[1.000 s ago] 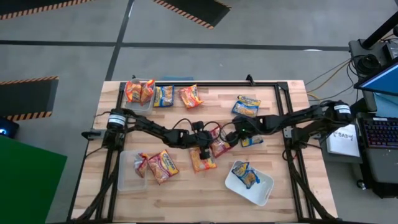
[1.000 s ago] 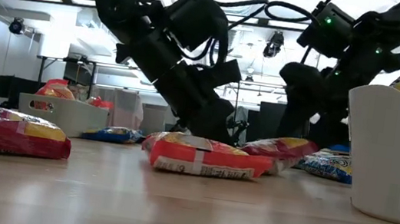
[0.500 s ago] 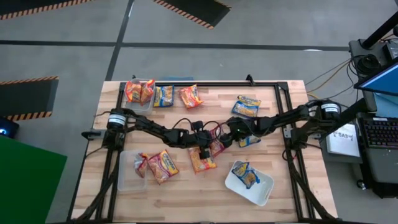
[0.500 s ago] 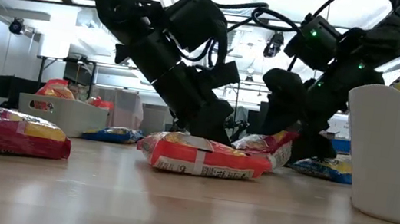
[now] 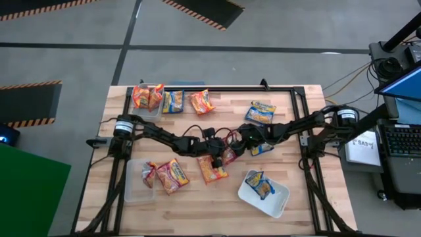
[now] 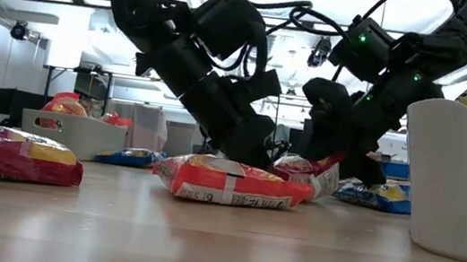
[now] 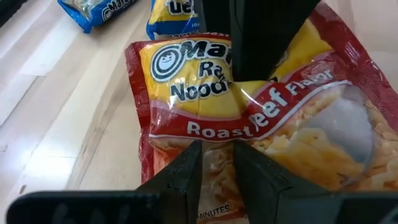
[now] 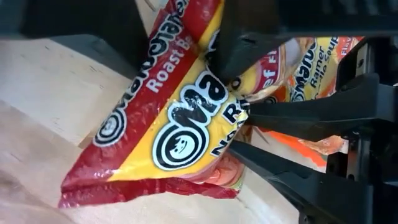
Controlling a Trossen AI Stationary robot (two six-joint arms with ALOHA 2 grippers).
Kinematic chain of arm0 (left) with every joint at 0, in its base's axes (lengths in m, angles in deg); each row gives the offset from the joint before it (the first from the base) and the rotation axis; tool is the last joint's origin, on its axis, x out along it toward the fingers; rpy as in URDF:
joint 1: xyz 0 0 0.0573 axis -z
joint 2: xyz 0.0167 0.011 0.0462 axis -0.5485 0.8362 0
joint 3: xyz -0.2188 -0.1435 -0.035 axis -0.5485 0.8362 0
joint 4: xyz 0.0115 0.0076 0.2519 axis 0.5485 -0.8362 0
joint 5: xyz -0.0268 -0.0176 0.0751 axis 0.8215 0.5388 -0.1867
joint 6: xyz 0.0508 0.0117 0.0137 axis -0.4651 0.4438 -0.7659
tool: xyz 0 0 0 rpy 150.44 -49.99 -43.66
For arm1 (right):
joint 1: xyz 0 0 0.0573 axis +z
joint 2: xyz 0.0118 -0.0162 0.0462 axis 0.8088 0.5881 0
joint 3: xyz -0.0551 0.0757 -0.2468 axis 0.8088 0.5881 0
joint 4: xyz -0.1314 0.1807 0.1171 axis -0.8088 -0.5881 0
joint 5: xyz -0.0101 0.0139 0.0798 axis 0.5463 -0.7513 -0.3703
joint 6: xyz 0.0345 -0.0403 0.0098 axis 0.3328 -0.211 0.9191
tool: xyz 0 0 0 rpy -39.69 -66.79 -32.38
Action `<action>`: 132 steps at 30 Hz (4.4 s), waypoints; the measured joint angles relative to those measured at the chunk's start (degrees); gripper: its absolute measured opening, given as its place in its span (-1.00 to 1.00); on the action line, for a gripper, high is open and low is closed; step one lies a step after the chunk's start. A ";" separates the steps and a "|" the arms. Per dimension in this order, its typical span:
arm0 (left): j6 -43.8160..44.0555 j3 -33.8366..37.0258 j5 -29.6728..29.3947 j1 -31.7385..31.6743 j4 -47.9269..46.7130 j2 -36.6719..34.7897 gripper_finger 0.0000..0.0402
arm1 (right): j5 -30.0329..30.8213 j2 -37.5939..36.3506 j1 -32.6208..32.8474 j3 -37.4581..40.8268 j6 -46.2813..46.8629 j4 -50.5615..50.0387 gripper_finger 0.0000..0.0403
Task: Sort Maruchan noodles
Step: Put the red noodle pack into the transparent bin
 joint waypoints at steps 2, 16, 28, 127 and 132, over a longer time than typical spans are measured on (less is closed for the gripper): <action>-0.53 0.00 0.02 0.01 -0.19 -0.74 -0.61 | -0.02 -0.64 0.00 0.00 -1.08 -0.21 -0.47; -7.53 5.12 1.06 0.13 -5.94 -18.49 -0.61 | 1.51 -16.38 0.51 0.20 -15.80 -4.94 -0.80; 3.88 21.91 13.01 0.23 29.75 -28.79 -0.61 | 15.47 -20.74 8.84 7.16 -35.33 12.70 -0.81; 67.51 -34.36 3.40 16.45 -102.18 -42.16 -0.82 | 20.70 -44.51 12.02 3.65 -56.93 -3.34 0.00; 74.97 -33.35 5.12 18.57 -105.32 -40.49 -0.82 | 21.55 -43.48 11.86 3.69 -56.90 -3.57 0.00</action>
